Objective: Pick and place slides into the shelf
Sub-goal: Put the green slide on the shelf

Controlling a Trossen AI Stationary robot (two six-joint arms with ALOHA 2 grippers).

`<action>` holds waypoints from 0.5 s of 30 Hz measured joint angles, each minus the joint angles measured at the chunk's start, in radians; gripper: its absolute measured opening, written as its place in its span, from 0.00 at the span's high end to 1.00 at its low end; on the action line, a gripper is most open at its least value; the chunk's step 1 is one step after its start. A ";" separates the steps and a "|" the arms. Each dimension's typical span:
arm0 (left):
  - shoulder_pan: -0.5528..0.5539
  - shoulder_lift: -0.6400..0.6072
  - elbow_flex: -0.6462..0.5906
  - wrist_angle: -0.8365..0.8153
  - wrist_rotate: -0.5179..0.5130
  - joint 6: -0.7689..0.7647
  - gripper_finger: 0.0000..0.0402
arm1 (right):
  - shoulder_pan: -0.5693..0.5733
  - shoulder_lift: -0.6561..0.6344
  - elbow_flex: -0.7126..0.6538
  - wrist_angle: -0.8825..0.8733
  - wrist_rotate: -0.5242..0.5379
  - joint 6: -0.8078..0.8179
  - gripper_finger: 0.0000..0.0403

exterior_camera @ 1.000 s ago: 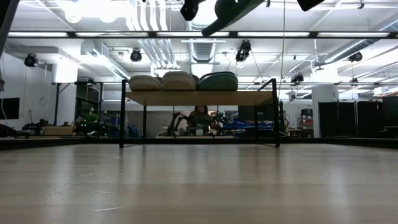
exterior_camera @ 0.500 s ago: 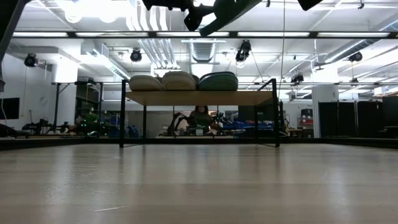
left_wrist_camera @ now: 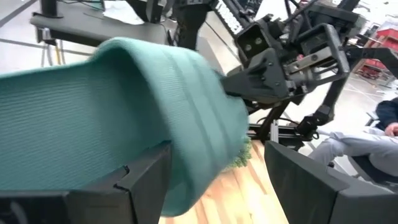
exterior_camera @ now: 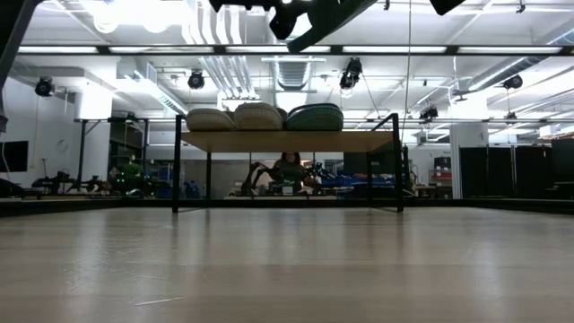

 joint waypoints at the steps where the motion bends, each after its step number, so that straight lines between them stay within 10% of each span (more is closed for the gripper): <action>1: -0.003 0.000 0.000 0.005 0.000 -0.001 0.40 | 0.000 0.000 0.000 0.000 0.000 0.000 0.93; 8: -0.019 0.000 -0.002 0.024 -0.010 -0.006 0.45 | 0.000 0.000 0.000 0.000 0.000 0.000 0.94; 15: -0.018 -0.001 -0.033 0.118 -0.025 -0.104 0.71 | 0.000 0.000 0.000 0.000 -0.008 -0.004 0.94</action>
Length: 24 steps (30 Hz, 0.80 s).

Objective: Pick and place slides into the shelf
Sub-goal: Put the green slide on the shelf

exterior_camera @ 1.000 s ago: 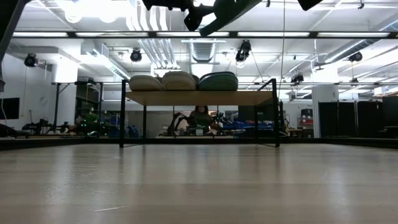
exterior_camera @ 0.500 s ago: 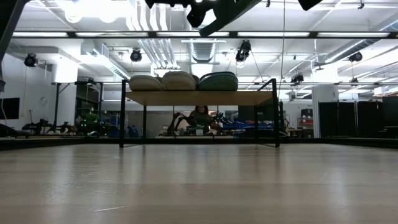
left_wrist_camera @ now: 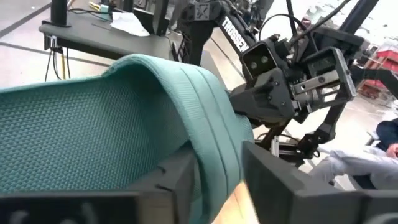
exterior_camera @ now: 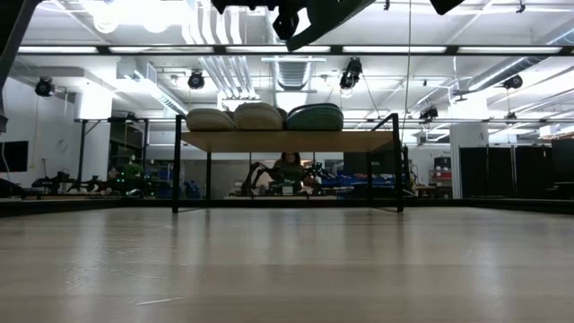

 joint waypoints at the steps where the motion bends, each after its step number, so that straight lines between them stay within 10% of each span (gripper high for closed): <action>1: 0.000 0.000 0.000 0.002 -0.001 -0.002 0.75 | 0.000 0.000 0.000 0.000 0.000 0.000 0.94; 7: 0.000 0.000 -0.004 0.003 -0.001 0.023 0.98 | 0.000 0.000 0.000 0.000 0.000 -0.004 0.94; 24: 0.000 0.000 -0.005 0.001 -0.002 0.020 1.00 | 0.000 -0.026 0.000 0.002 0.003 -0.057 0.77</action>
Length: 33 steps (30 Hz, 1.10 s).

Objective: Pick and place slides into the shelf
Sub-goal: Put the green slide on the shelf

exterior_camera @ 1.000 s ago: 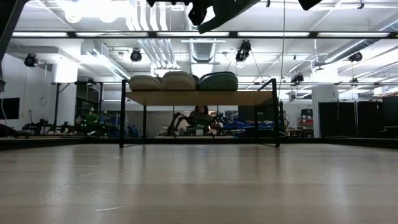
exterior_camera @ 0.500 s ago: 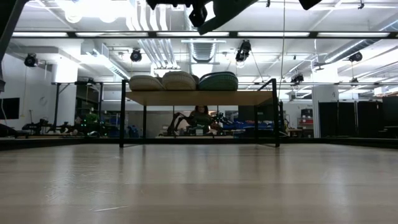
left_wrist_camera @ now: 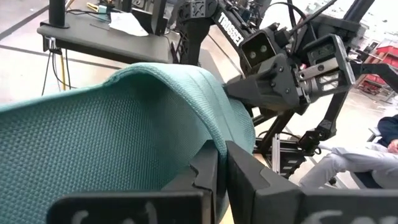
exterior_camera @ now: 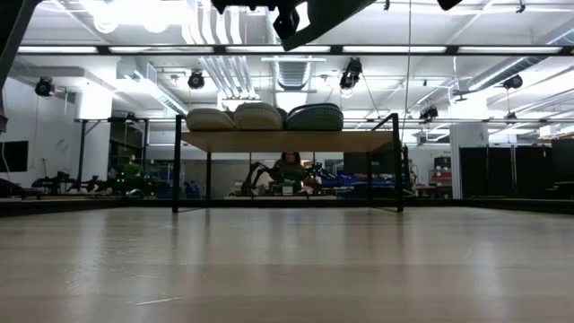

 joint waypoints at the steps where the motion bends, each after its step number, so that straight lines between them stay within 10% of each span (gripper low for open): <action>1: 0.000 0.000 0.000 -0.001 0.003 0.000 1.00 | 0.000 -0.007 0.000 0.000 0.001 -0.016 0.76; 11: 0.031 -0.012 0.000 -0.003 0.003 -0.022 1.00 | 0.024 -0.081 0.001 -0.002 -0.032 -0.266 0.76; 23: 0.089 -0.029 0.000 0.046 -0.004 -0.067 1.00 | 0.201 -0.222 0.123 -0.002 -0.705 -0.877 0.79; 33: 0.101 -0.029 0.000 0.076 -0.016 -0.077 1.00 | 0.435 -0.075 0.391 -0.068 -0.431 -1.216 0.79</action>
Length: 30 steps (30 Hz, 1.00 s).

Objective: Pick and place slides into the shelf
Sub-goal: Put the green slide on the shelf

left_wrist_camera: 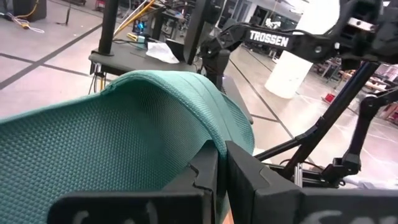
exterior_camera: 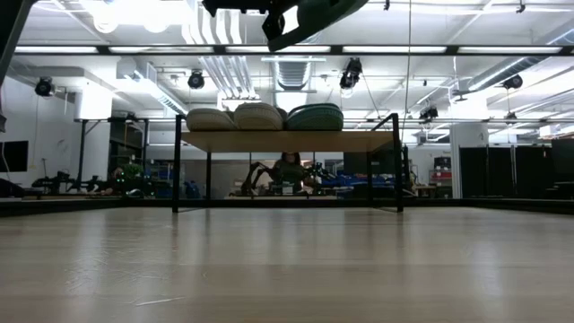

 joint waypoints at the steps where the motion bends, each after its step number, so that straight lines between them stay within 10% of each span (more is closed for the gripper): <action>1: 0.000 0.000 0.000 -0.001 0.000 0.000 1.00 | -0.003 0.000 0.013 -0.043 -0.023 0.018 0.79; 8: 0.001 0.000 0.000 -0.001 -0.004 0.000 1.00 | -0.213 -0.126 0.011 -0.405 -0.224 0.314 0.83; 15: 0.001 0.000 0.000 -0.005 -0.050 0.000 1.00 | -0.756 -0.123 -0.011 -0.326 -0.926 0.391 0.86; 18: 0.003 0.000 0.001 -0.005 -0.056 0.000 1.00 | -0.906 -0.063 0.014 -0.293 -1.054 0.365 0.86; 23: 0.006 0.000 0.001 -0.005 -0.073 -0.002 1.00 | -0.931 -0.030 0.107 -0.437 -0.983 0.160 0.86; 30: 0.008 0.000 0.001 -0.006 -0.095 -0.003 1.00 | -0.753 -0.024 0.218 -0.736 -0.571 -0.115 0.85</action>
